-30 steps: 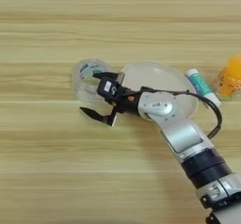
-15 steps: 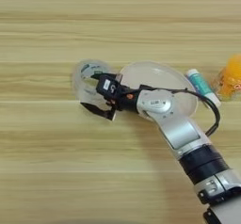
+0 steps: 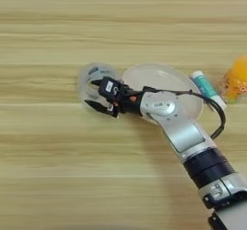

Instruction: Move the objects on the table

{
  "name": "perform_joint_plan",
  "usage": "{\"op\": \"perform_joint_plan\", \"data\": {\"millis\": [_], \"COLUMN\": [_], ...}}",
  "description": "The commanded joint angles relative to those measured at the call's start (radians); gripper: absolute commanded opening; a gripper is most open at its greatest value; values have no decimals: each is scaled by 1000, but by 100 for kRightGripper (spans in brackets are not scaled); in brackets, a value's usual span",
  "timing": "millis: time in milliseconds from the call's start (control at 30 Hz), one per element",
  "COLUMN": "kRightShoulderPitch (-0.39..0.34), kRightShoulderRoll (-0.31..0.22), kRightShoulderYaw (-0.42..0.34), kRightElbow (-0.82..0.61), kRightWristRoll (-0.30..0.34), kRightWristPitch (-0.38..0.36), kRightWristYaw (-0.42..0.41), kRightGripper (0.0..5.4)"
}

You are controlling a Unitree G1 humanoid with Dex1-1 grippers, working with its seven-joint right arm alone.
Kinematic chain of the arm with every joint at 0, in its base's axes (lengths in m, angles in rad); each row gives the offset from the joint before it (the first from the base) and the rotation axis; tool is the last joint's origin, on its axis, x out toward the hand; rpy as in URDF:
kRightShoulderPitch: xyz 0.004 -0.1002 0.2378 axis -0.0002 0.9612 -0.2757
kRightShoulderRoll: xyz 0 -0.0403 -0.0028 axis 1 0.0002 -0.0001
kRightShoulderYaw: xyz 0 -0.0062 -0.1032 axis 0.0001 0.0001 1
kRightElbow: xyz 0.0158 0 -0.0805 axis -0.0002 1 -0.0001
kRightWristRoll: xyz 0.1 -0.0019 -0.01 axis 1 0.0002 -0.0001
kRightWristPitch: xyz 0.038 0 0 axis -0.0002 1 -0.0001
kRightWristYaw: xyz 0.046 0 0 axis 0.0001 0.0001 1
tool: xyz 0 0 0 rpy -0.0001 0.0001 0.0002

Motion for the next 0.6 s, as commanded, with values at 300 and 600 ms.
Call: {"op": "perform_joint_plan", "data": {"millis": [300,600], "kRightShoulderPitch": [-39,-37], "kRightShoulderRoll": [-4,8], "kRightShoulderYaw": [-10,-19], "kRightElbow": [-23,-34], "kRightWristRoll": [7,18], "kRightWristPitch": [-7,-8], "kRightWristYaw": [8,8], "kRightGripper": [180,177]}}
